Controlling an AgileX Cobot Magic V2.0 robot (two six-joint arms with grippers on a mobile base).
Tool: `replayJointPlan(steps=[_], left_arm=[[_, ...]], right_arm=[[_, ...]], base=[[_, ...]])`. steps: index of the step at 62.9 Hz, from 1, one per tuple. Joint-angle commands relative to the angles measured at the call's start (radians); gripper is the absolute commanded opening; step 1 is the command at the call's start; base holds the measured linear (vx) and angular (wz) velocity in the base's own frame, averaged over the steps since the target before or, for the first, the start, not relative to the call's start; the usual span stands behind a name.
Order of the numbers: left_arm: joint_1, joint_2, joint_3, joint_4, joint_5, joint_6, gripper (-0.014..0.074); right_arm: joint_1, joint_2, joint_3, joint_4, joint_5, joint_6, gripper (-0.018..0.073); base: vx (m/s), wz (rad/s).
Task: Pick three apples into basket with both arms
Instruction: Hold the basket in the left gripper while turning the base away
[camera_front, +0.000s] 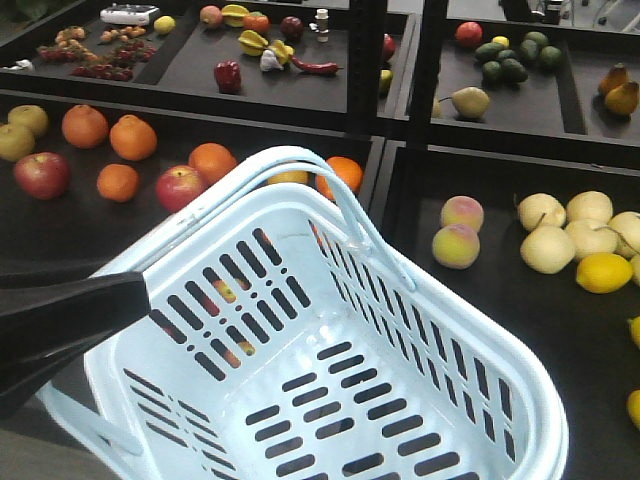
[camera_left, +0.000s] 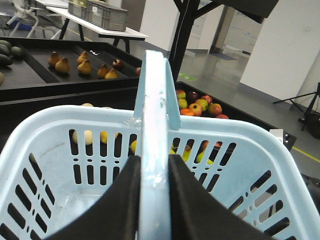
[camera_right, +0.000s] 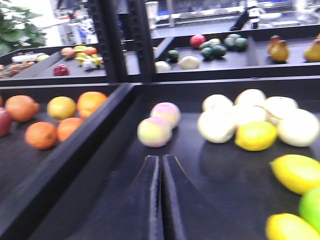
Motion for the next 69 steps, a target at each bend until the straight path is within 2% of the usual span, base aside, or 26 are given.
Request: replayJointPlan(steps=[1, 69], left_arm=[[-0.004, -0.003, -0.03, 0.02, 0.036, -0.003, -0.0006], [-0.004, -0.003, -0.03, 0.02, 0.036, -0.003, -0.0006]], right_arm=[[0.001, -0.012, 0.012, -0.009, -0.075, -0.006, -0.0005], [0.001, -0.012, 0.012, -0.009, -0.075, -0.006, -0.0005]], base=[[-0.1, 0.38], [-0.13, 0.5]])
